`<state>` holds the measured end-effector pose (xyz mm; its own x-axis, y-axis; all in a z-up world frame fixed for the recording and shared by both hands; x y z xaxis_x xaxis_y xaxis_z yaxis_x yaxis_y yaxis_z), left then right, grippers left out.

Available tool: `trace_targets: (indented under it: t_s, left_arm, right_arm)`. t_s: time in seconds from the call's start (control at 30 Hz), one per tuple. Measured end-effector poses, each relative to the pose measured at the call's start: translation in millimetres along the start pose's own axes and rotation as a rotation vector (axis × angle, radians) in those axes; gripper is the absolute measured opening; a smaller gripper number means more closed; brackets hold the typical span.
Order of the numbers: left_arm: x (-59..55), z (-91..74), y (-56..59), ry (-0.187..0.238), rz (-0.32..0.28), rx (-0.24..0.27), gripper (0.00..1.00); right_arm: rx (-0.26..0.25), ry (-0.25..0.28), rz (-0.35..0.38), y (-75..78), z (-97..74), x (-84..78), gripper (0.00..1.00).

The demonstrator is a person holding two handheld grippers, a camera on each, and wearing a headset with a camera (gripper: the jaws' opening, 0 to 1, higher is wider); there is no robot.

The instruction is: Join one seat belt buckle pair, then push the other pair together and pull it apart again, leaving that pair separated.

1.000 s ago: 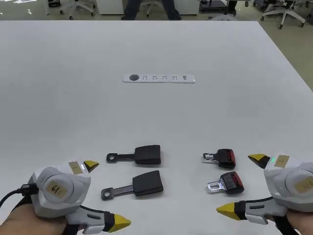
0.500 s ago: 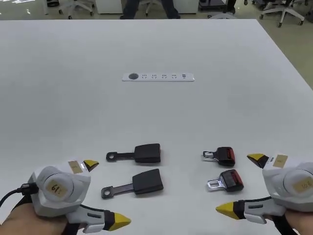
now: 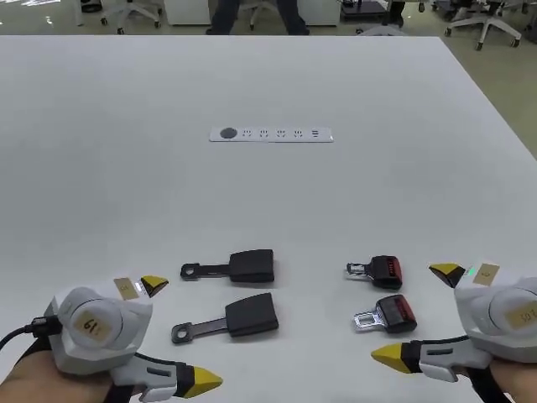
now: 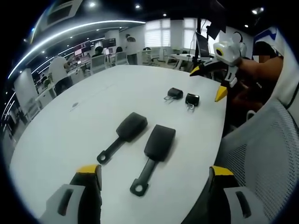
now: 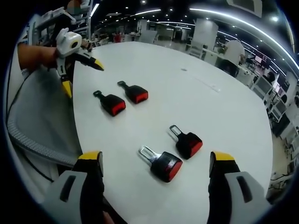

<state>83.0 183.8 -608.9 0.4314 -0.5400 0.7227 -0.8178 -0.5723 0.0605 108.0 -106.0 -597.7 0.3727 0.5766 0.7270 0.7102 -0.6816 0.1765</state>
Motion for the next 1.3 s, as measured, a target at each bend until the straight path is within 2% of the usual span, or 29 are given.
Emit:
trace_targets:
  t_s: [0.23,0.4,0.6,0.8,0.9,0.93,1.0,1.17,1.3]
  left_arm:
    - [0.8,-2.0,-5.0,-0.002,-0.013,0.030,1.00]
    - [-2.3,-1.8,-5.5,-0.013,-0.007,0.017,1.00]
    - [-7.2,-3.4,-5.1,-0.010,-0.020,0.016,0.96]
    - [-10.9,-3.4,-4.2,-0.029,-0.013,0.009,0.92]
    - [-11.5,-0.5,-6.0,-0.033,-0.003,0.006,0.90]
    - [-7.9,2.0,-5.1,-0.034,-0.004,-0.004,0.90]
    - [-5.4,6.3,-2.7,-0.033,0.003,-0.018,0.89]
    - [-14.5,16.7,-4.6,-0.045,0.000,-0.036,0.83]
    - [-10.7,23.0,-2.1,-0.047,-0.007,-0.039,0.81]
  right_arm:
    - [-0.006,0.001,-0.002,4.0,-0.8,1.0,0.95]
    - [-0.004,-0.017,0.016,5.1,-1.8,-2.6,0.95]
    - [0.001,-0.024,0.013,3.4,-3.8,-4.2,0.94]
    - [-0.005,-0.013,0.029,8.3,-6.0,-4.8,0.89]
    - [0.004,-0.017,0.032,7.8,-6.7,-8.2,0.83]
    - [0.007,-0.022,0.063,7.8,-6.7,-11.7,0.82]
    - [0.012,-0.022,0.080,7.9,-6.5,-15.4,0.82]
    - [0.014,-0.014,0.098,9.2,-3.0,-25.1,0.81]
    - [0.022,0.000,0.110,6.4,-4.0,-23.5,0.79]
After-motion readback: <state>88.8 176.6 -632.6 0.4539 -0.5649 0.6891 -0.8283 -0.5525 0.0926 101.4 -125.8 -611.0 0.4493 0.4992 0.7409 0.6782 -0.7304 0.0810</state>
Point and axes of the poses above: the centre of the closed fingertips' face, and the gripper's own axes: z roughly forward along the fingers, y roughly to its right, x roughly out of its top, the point moved 3 cm from there along -z, roughly backward along the fingers, and after that the axes turned 6 degrees about -x, right-handed, at the moved point
